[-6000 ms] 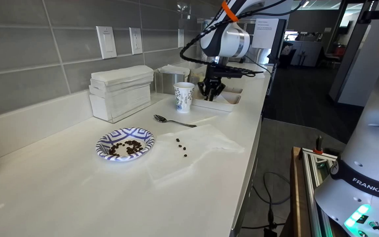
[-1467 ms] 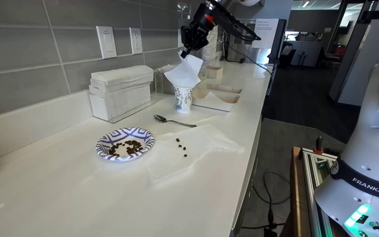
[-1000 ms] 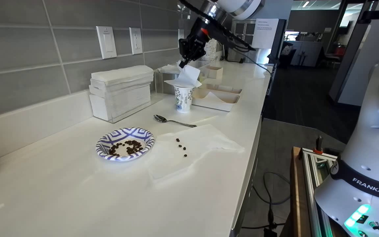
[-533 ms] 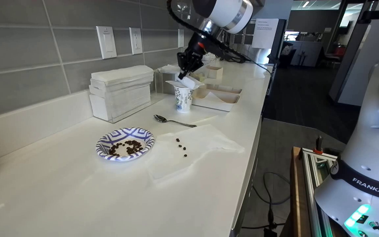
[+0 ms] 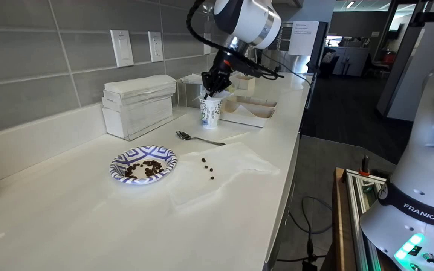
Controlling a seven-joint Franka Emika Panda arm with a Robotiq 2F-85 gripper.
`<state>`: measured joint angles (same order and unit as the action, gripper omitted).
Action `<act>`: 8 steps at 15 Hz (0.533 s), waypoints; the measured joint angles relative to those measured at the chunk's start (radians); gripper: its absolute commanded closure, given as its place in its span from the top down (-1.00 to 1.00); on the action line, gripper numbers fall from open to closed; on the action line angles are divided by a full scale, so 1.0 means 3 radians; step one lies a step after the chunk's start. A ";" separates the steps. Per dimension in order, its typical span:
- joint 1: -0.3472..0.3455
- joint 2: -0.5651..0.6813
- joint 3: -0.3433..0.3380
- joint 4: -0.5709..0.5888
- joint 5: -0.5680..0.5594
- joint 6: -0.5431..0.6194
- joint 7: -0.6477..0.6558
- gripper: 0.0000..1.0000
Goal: Put one paper towel in the cup
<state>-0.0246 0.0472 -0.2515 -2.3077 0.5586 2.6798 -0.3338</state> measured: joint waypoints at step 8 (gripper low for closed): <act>0.0000 0.0201 -0.0009 0.0054 -0.0078 0.0000 0.0005 -1.00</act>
<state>-0.0247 0.1076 -0.2542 -2.2916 0.5353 2.6798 -0.3323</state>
